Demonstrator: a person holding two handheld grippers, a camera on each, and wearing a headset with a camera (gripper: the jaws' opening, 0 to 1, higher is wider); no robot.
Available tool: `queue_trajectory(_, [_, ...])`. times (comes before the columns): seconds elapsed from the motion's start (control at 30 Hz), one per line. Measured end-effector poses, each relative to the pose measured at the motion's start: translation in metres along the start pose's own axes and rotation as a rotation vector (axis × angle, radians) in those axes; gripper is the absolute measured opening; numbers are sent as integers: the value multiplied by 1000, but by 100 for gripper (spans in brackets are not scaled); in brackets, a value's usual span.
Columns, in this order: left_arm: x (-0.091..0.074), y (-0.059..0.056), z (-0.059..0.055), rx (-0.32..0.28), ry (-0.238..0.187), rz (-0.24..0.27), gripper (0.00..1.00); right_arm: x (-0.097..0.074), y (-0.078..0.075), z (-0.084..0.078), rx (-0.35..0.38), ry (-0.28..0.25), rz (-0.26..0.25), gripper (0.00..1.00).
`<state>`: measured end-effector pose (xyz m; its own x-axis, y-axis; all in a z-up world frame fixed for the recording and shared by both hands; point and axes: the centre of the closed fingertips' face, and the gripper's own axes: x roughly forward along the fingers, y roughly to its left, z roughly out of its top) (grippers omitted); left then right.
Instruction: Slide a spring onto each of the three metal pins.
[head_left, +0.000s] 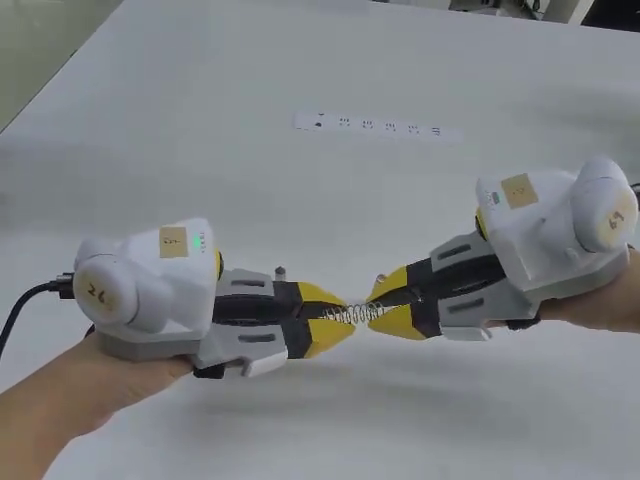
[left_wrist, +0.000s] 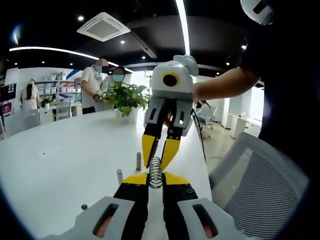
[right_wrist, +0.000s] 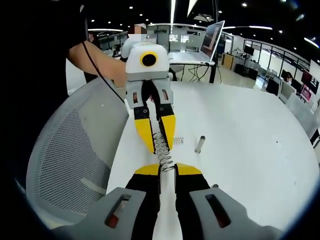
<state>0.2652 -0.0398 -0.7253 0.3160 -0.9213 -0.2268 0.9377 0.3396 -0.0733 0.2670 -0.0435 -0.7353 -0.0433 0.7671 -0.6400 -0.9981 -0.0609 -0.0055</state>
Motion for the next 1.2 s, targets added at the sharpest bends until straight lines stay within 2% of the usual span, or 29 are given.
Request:
queue_trajectory(0.3, [1,-1,1,-24,-12,-13,2,-7,4,9,-8,14,5,7])
queue_trajectory(0.47, [3,-2,-4,-26,9,-17,2,-10,8,20,-54,30,13,7])
queue_trajectory(0.6, [5,-3,-9,-11,31,-17,2,-7,10,24,-148,105,22,7])
queue_trajectory(0.77, [6,-4,-13,-2,46,-22,1,-3,15,34,-189,111,39,7])
queue_trajectory(0.97, [10,-4,-14,15,50,-30,1,1,15,39,-199,136,46,7])
queue_trajectory(1.07, [15,-5,-18,24,63,-41,1,1,16,34,-200,197,51,7])
queue_trajectory(1.2, [19,-8,-19,25,67,-52,1,1,18,32,-204,242,65,7])
